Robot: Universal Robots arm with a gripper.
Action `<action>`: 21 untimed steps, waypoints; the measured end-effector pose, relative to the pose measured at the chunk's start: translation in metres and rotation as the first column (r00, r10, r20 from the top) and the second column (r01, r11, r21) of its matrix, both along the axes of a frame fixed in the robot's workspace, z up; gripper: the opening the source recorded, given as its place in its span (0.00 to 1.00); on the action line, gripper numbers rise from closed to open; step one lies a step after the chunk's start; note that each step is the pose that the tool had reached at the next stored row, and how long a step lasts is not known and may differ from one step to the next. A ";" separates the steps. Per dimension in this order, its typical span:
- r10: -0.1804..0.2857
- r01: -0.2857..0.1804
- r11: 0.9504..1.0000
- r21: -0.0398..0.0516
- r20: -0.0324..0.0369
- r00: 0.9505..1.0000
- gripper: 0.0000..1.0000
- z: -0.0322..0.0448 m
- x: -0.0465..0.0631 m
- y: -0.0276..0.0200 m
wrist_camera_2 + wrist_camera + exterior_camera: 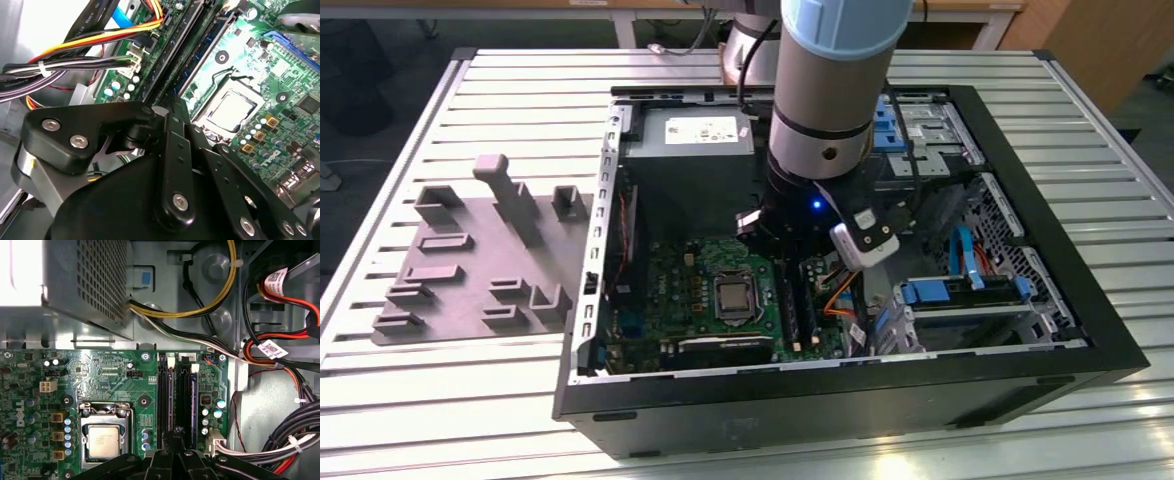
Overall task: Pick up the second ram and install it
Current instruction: 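Press down the second ram until it locks into place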
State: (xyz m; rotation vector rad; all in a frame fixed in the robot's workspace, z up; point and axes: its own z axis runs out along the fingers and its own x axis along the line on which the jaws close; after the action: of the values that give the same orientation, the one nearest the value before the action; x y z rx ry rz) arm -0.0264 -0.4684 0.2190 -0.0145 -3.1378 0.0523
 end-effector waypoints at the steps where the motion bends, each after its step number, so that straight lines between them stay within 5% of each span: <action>1: 0.000 0.000 1.000 0.000 0.000 1.000 0.11 -0.0014 0.000 0.0000; 8: 0.000 0.000 1.000 -0.001 0.000 1.000 0.11 -0.0041 0.000 0.0005; 15: 0.000 0.000 1.000 0.002 0.001 1.000 0.11 0.0128 0.000 0.0002; 21: 0.000 0.000 1.000 0.002 0.001 1.000 0.11 0.0172 0.000 0.0002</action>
State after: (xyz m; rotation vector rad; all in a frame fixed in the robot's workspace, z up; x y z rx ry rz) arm -0.0263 -0.4682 0.2362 -0.0146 -3.1384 0.0495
